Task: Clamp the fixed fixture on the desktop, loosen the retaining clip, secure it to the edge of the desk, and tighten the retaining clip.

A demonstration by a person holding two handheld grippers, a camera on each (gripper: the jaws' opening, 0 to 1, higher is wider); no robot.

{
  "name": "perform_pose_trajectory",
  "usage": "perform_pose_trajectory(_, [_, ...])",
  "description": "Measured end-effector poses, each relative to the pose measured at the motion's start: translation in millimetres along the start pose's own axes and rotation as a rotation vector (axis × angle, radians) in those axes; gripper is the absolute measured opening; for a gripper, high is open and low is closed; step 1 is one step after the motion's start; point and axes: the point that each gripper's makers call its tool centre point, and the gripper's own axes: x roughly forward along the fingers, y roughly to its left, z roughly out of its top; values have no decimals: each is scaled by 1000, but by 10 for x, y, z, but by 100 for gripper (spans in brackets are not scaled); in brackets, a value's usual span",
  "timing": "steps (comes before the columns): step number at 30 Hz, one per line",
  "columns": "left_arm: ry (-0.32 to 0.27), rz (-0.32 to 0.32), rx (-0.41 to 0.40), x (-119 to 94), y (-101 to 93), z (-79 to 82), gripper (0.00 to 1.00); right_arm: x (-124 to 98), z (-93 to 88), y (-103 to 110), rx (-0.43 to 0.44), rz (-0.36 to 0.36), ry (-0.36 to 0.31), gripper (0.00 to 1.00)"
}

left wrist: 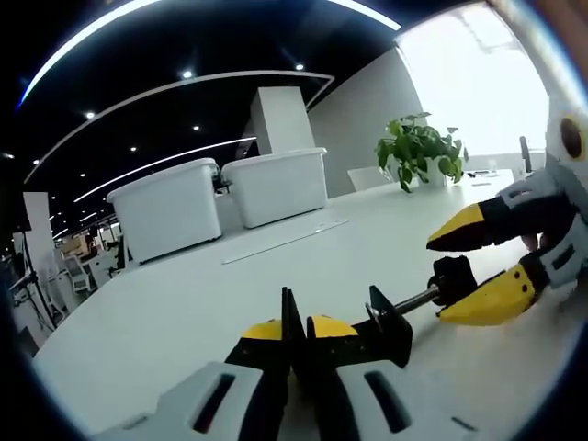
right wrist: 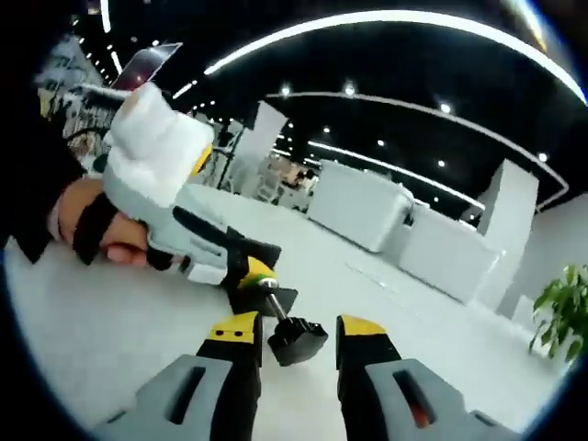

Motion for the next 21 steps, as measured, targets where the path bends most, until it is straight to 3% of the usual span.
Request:
perform_pose_trajectory(1, [0,0,0,1,0,0,7,-24,22,-27,113,19,-7,37])
perform_pose_trajectory(4, [0,-1,-3,-1,0,1,7,-52,-9,-67,341,71,14,38])
perform_pose_trajectory(8, [0,-4,-2,1,-4,3,7,-27,-131,-162,477,92,61,38])
perform_pose_trajectory(12, [0,-5,-2,0,-5,3,7,-12,-92,-157,641,128,41,35])
perform_pose_trajectory(17, [0,-7,-3,1,-3,1,7,38,-120,-106,693,153,67,28])
perform_pose_trajectory(21, [0,-7,-2,6,3,1,7,84,-279,-50,706,143,144,25])
